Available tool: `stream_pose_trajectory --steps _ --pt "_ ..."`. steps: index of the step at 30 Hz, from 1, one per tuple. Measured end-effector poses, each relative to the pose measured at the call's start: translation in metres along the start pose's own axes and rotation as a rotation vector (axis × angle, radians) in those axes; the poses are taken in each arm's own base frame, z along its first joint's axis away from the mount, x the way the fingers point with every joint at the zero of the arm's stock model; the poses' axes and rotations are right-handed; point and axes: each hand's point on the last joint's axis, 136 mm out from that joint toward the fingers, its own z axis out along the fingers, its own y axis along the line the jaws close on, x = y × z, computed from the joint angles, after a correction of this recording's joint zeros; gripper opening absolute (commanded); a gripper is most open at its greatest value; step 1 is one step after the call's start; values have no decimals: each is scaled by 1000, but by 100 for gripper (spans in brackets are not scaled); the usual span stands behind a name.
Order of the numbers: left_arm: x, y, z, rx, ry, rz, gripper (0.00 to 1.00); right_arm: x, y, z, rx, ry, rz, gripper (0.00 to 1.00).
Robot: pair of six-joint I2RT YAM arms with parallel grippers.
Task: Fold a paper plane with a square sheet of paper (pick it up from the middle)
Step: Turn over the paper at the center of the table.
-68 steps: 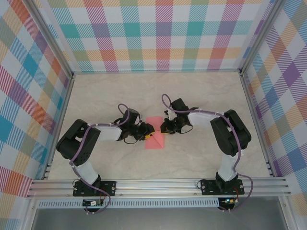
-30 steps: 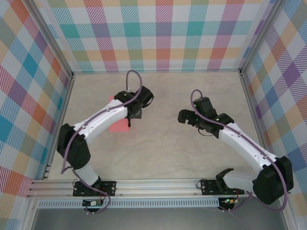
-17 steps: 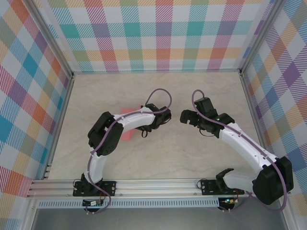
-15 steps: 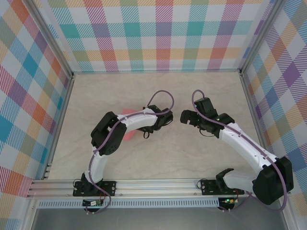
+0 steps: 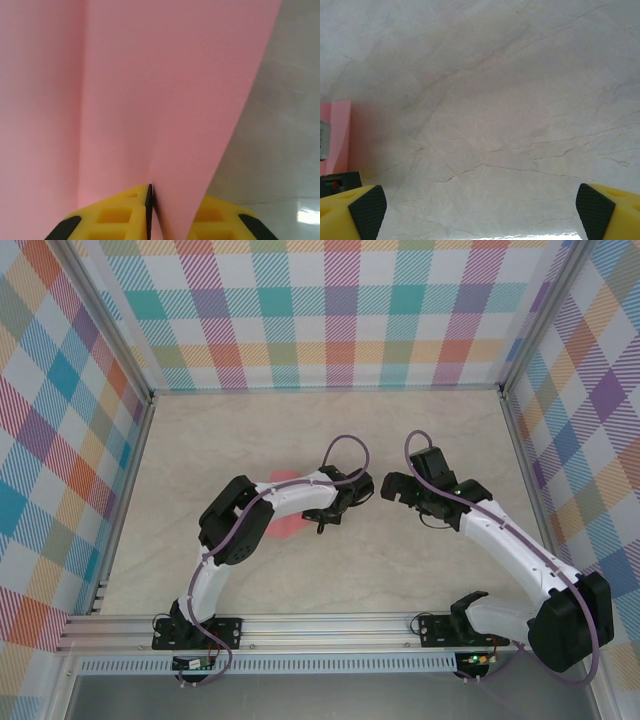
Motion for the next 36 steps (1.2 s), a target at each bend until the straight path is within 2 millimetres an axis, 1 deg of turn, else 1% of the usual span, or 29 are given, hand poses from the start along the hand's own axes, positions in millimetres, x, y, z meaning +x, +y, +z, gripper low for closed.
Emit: stream_pose_trajectory --steps 1,4,7,10,13,16,17,19,21,23,25,28,31,33,36 --pt "1 -5 0 27 9 1 30 0 0 0 1 0 3 100" --pt "3 -9 -3 84 27 -5 41 1 0 0 -4 4 12 100" --pt "5 -28 -12 225 50 -28 46 1 2 1 -20 12 31 100" --pt "10 -40 -14 329 85 -48 49 3 6 2 -45 26 43 100" --pt "9 -42 -16 417 111 -82 55 7 13 5 -83 52 46 99" --pt "8 -46 -20 520 141 -121 61 14 21 12 -113 98 50 96" --pt "8 -47 -21 551 148 -132 63 16 23 16 -123 115 54 95" --pt "8 -47 -24 606 158 -156 63 21 30 22 -150 153 62 88" --pt "8 -48 -26 648 163 -169 60 27 38 29 -179 193 72 78" --pt "9 -49 -26 674 170 -180 51 34 45 38 -206 237 78 63" --pt "11 -49 -25 693 177 -189 41 43 53 49 -239 295 96 44" --pt "14 -47 -22 699 186 -206 31 57 64 67 -275 382 122 26" --pt "16 -44 -20 700 190 -220 26 71 74 83 -295 459 122 18" --pt "16 -43 -19 701 190 -226 22 78 85 91 -310 497 115 15" --pt "16 -42 -18 699 193 -236 20 83 104 100 -340 529 90 14"
